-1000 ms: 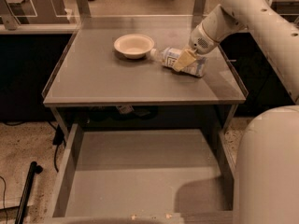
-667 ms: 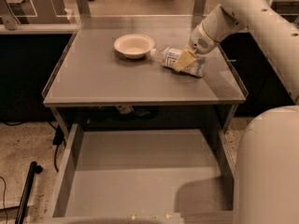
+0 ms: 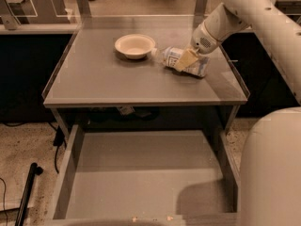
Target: Place blue plastic bottle into top drawer
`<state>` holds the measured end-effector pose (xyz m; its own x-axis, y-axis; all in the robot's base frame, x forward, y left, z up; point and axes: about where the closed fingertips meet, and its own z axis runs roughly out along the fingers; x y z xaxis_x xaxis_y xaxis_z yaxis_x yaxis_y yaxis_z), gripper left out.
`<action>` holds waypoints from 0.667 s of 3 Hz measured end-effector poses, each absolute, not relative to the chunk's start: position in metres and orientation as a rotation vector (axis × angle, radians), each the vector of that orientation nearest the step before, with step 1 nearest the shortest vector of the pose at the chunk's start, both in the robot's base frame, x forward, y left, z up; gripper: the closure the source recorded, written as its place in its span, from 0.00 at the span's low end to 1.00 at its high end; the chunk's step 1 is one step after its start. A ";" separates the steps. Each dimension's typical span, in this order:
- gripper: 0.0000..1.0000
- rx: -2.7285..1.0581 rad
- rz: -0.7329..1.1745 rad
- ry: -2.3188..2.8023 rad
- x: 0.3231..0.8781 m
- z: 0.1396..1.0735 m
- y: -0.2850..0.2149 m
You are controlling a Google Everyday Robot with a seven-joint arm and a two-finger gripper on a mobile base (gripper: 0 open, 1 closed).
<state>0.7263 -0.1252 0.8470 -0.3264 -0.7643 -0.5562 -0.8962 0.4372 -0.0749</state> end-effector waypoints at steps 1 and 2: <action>1.00 -1.388 0.357 2.099 0.707 0.883 -0.128; 1.00 -1.389 0.381 2.008 0.679 0.916 -0.133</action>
Offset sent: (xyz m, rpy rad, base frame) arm -0.0933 -0.0185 0.1146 0.1683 -0.1799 0.0976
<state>0.6787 -0.1328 0.9163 -0.2202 -0.7186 -0.6596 -0.9103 0.3944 -0.1258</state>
